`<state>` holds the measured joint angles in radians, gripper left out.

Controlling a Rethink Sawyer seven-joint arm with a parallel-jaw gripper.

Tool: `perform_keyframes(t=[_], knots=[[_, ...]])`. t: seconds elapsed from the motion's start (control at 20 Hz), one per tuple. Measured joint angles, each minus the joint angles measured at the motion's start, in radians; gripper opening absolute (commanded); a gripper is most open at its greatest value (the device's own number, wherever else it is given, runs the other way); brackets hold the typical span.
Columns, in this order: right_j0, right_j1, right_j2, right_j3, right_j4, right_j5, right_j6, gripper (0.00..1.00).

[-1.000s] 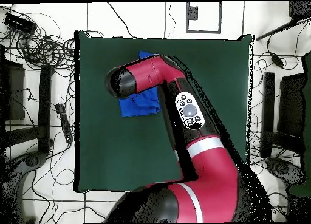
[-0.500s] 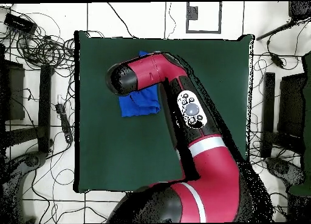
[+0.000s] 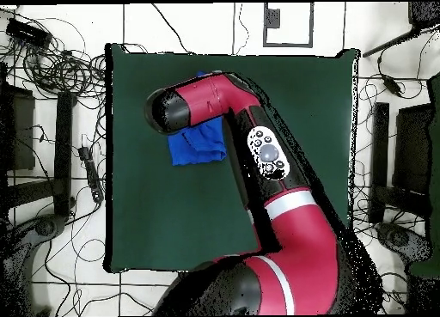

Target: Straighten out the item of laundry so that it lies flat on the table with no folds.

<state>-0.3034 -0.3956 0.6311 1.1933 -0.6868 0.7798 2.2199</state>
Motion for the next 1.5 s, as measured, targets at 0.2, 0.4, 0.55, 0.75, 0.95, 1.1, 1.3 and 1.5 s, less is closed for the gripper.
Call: perform_keyframes(t=[0.2,0.4,0.55,0.75,0.95,1.1,1.3,1.5], knots=[[-0.007,0.001,0.02,0.0,-0.005,0.0,-0.113,1.0],[-0.018,0.001,0.034,0.0,-0.008,0.0,-0.237,1.0],[-0.024,0.001,0.039,0.0,-0.008,0.0,-0.275,1.0],[-0.031,0.001,0.041,0.0,-0.008,0.0,-0.312,1.0],[-0.04,0.001,0.042,0.0,-0.008,0.0,-0.323,1.0],[-0.045,0.001,0.042,0.0,-0.008,0.0,-0.323,1.0],[-0.052,0.001,0.042,0.0,-0.01,0.0,-0.323,1.0],[-0.052,0.001,0.042,0.0,-0.012,0.0,-0.323,1.0]])
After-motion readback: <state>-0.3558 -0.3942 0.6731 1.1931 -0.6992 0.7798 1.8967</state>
